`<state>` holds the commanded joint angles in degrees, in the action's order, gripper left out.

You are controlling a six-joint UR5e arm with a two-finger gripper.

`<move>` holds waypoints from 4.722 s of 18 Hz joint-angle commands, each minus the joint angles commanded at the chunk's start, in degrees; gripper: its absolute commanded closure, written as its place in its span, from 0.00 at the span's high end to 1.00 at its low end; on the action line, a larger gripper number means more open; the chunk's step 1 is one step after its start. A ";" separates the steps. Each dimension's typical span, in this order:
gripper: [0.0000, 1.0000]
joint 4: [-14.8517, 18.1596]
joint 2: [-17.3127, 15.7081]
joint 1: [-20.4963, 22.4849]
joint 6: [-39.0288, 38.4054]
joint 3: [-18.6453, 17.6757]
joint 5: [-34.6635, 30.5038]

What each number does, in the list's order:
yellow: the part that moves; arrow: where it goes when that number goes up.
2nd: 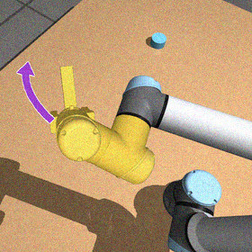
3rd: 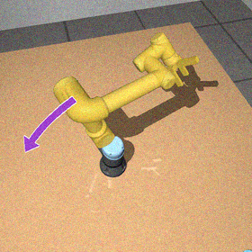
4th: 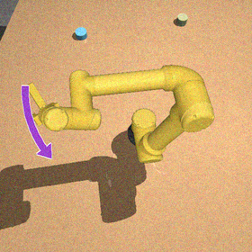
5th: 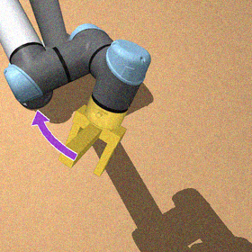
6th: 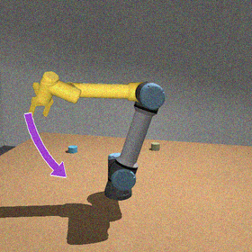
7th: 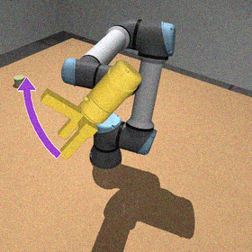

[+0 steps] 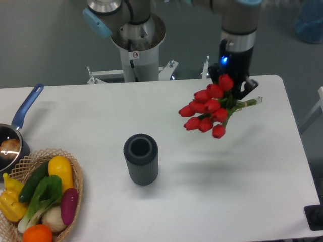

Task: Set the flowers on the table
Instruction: 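Tilt the bouquet sideways and lower it toward the table surface, then lower the tulips onto the table beside the black vase, then open the gripper and lift it up off the tulip stems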

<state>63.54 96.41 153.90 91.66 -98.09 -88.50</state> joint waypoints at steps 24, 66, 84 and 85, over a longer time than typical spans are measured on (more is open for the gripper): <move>0.33 -0.88 9.84 -6.77 1.42 -0.62 -12.75; 0.37 -7.20 19.69 -8.97 -2.19 -0.44 -20.31; 0.92 -7.91 20.13 -6.87 -1.57 1.14 -20.13; 1.00 -8.00 19.96 -6.16 -1.48 1.92 -19.52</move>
<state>55.55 116.37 147.74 90.17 -96.16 -108.02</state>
